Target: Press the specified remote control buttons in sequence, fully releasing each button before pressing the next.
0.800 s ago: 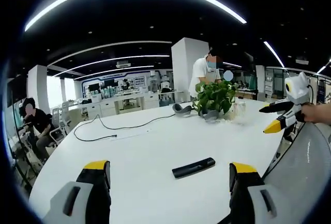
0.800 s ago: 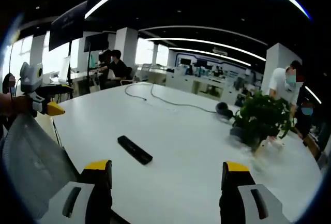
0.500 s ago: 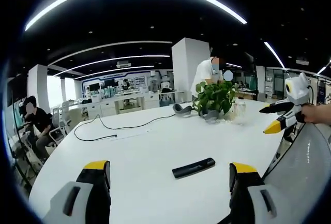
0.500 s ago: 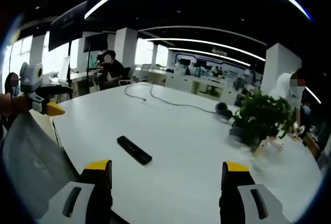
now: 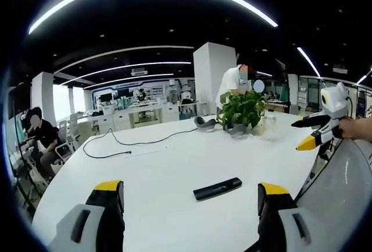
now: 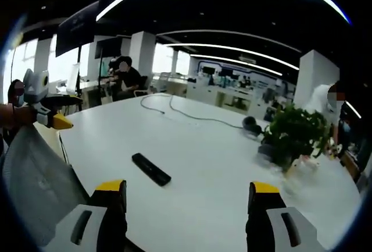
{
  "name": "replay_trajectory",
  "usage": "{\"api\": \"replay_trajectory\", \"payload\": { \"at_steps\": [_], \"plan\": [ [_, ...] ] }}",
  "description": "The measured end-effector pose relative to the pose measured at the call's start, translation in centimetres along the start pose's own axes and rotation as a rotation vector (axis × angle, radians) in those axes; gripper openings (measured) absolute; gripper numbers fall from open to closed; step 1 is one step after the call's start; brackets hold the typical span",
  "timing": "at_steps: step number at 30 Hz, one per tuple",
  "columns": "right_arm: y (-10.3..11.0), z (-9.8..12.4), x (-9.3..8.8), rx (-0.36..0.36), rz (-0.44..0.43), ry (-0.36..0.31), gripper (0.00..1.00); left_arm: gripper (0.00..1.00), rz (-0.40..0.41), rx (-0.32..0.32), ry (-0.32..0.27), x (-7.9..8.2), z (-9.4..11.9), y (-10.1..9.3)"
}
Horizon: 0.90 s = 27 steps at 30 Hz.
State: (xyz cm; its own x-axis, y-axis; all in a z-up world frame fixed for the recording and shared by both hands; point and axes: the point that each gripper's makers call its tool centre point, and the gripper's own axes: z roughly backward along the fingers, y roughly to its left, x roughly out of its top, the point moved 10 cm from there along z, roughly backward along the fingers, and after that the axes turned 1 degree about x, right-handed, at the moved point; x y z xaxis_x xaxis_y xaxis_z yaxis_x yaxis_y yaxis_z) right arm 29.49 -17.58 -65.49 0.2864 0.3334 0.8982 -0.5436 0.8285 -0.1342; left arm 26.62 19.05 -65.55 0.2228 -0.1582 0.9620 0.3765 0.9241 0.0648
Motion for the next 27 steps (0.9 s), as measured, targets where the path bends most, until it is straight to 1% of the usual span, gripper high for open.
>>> {"api": "replay_trajectory", "payload": {
  "at_steps": [11, 14, 19, 27],
  "plan": [
    [-0.01, -0.08, -0.08, 0.003, 0.001, 0.010, 0.85, 1.00, 0.006, -0.008, 0.005, 0.08, 0.00, -0.15],
    [0.01, -0.07, -0.11, 0.005, 0.001, 0.013, 0.85, 1.00, 0.013, -0.007, -0.002, 0.16, 0.08, -0.14],
    [-0.13, -0.03, -0.13, -0.002, -0.017, 0.016, 0.84, 1.00, 0.015, -0.022, 0.006, 0.10, 0.01, -0.21],
    [-0.11, -0.04, -0.06, -0.010, -0.023, 0.016, 0.82, 1.00, 0.029, -0.027, 0.010, 0.12, -0.03, -0.14]
  ]
}}
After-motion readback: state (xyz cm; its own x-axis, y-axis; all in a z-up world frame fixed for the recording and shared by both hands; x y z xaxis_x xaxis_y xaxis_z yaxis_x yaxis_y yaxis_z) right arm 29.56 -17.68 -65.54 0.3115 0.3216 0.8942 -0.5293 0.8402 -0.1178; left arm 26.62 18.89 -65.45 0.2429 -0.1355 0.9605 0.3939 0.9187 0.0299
